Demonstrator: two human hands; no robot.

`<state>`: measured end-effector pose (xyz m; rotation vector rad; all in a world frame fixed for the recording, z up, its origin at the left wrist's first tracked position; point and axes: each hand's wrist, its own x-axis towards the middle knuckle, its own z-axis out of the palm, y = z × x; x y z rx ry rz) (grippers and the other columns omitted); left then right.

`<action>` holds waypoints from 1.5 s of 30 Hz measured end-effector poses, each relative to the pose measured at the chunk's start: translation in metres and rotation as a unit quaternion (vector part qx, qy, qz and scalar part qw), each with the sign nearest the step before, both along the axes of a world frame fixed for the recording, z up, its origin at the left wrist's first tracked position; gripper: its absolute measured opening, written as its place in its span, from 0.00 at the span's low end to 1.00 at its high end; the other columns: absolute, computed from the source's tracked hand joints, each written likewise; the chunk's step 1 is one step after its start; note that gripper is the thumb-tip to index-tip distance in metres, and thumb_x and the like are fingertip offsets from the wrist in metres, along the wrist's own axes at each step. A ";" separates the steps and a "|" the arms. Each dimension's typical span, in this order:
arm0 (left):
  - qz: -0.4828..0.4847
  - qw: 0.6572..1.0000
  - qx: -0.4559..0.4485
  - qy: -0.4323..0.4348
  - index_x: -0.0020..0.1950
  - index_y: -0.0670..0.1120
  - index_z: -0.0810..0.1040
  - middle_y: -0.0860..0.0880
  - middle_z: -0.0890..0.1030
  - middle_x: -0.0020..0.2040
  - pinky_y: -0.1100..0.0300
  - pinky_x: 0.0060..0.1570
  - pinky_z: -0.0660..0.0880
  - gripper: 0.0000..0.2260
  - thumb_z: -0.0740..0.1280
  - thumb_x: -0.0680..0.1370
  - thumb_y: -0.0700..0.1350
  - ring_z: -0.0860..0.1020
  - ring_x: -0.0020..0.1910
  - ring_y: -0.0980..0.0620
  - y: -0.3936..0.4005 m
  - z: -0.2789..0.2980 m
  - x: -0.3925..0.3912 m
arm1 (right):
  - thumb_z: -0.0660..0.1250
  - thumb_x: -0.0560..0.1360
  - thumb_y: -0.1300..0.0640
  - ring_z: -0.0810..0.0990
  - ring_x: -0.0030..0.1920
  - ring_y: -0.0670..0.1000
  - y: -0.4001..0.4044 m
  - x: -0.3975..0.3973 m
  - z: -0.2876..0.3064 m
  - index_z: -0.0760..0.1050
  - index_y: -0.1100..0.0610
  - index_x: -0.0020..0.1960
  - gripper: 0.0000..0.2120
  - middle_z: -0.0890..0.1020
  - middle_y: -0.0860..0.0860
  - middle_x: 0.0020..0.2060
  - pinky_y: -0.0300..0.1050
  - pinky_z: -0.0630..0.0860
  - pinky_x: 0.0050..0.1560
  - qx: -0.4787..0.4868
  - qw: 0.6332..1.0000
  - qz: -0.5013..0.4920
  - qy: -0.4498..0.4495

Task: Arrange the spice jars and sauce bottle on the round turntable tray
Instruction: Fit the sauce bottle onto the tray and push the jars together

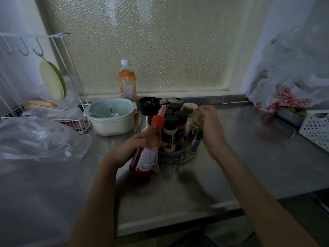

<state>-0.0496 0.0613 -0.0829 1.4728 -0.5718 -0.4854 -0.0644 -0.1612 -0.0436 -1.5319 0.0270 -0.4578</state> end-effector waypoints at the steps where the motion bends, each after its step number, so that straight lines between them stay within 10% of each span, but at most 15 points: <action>1: 0.005 1.000 -0.005 -0.001 0.60 0.47 0.74 0.46 0.84 0.52 0.58 0.49 0.77 0.23 0.66 0.65 0.43 0.82 0.49 0.49 0.000 0.000 0.000 | 0.56 0.77 0.59 0.75 0.39 0.48 0.007 0.000 -0.003 0.67 0.49 0.46 0.05 0.73 0.50 0.40 0.40 0.74 0.41 -0.015 1.000 0.005 -0.010; 7: 0.041 0.999 0.009 -0.022 0.53 0.49 0.79 0.48 0.85 0.47 0.58 0.50 0.77 0.21 0.71 0.61 0.50 0.82 0.49 0.49 0.002 0.001 -0.001 | 0.64 0.76 0.60 0.75 0.47 0.47 0.017 -0.005 -0.031 0.62 0.51 0.55 0.13 0.72 0.46 0.47 0.46 0.74 0.51 -0.232 0.967 0.026 -0.100; 12: 0.069 0.996 0.022 -0.053 0.48 0.49 0.80 0.50 0.84 0.44 0.61 0.47 0.78 0.17 0.71 0.61 0.51 0.82 0.47 0.51 0.001 0.005 -0.006 | 0.71 0.73 0.56 0.74 0.60 0.52 0.012 -0.017 -0.032 0.60 0.50 0.64 0.26 0.72 0.52 0.60 0.52 0.74 0.63 -0.209 0.974 0.031 -0.081; 15: 0.112 0.989 0.018 -0.094 0.45 0.51 0.81 0.50 0.84 0.43 0.53 0.51 0.76 0.15 0.71 0.60 0.53 0.82 0.46 0.49 -0.001 0.010 -0.008 | 0.68 0.72 0.46 0.69 0.61 0.48 0.012 -0.035 -0.028 0.62 0.47 0.66 0.26 0.68 0.39 0.59 0.45 0.72 0.62 -0.243 0.958 -0.070 -0.133; 18: 0.096 0.988 -0.007 -0.123 0.44 0.56 0.83 0.50 0.84 0.44 0.58 0.47 0.79 0.12 0.70 0.63 0.54 0.83 0.46 0.49 -0.005 0.017 -0.012 | 0.66 0.70 0.40 0.71 0.55 0.38 0.033 -0.055 -0.020 0.65 0.45 0.64 0.25 0.69 0.38 0.55 0.31 0.71 0.53 -0.264 0.950 0.035 -0.159; 22: 0.076 0.987 -0.020 -0.143 0.48 0.53 0.83 0.47 0.85 0.45 0.60 0.43 0.79 0.12 0.71 0.65 0.52 0.84 0.46 0.47 -0.011 0.022 -0.019 | 0.69 0.65 0.35 0.74 0.55 0.38 0.063 -0.062 -0.012 0.66 0.46 0.65 0.32 0.70 0.45 0.57 0.35 0.75 0.54 -0.249 0.959 0.115 -0.070; 31: 0.048 0.967 0.067 -0.241 0.51 0.48 0.80 0.47 0.84 0.47 0.50 0.52 0.79 0.20 0.75 0.61 0.52 0.82 0.48 0.48 -0.049 0.038 -0.039 | 0.72 0.69 0.47 0.80 0.43 0.35 0.023 -0.076 0.007 0.75 0.43 0.48 0.09 0.81 0.40 0.40 0.26 0.75 0.36 -0.185 0.982 0.028 -0.039; 36: 0.044 0.941 0.112 -0.316 0.57 0.48 0.80 0.48 0.83 0.47 0.58 0.48 0.79 0.23 0.78 0.64 0.48 0.82 0.45 0.51 -0.076 0.061 -0.042 | 0.70 0.69 0.48 0.83 0.40 0.48 -0.023 -0.089 0.029 0.76 0.45 0.41 0.04 0.82 0.47 0.38 0.53 0.82 0.46 -0.143 0.982 -0.112 -0.057; 39: 0.187 0.899 0.087 -0.386 0.52 0.48 0.82 0.53 0.84 0.43 0.71 0.42 0.74 0.15 0.74 0.69 0.52 0.80 0.41 0.61 -0.086 0.075 -0.032 | 0.68 0.69 0.45 0.82 0.42 0.45 -0.054 -0.079 0.049 0.76 0.48 0.46 0.09 0.81 0.44 0.39 0.54 0.81 0.50 -0.135 0.960 -0.216 -0.120; 45: 0.155 0.739 0.489 -0.436 0.56 0.53 0.77 0.50 0.75 0.57 0.46 0.62 0.60 0.25 0.64 0.69 0.69 0.70 0.62 0.48 -0.115 0.078 0.018 | 0.68 0.74 0.49 0.74 0.35 0.40 -0.067 -0.015 0.055 0.73 0.55 0.48 0.10 0.75 0.42 0.36 0.25 0.68 0.37 -0.237 0.936 -0.221 -0.139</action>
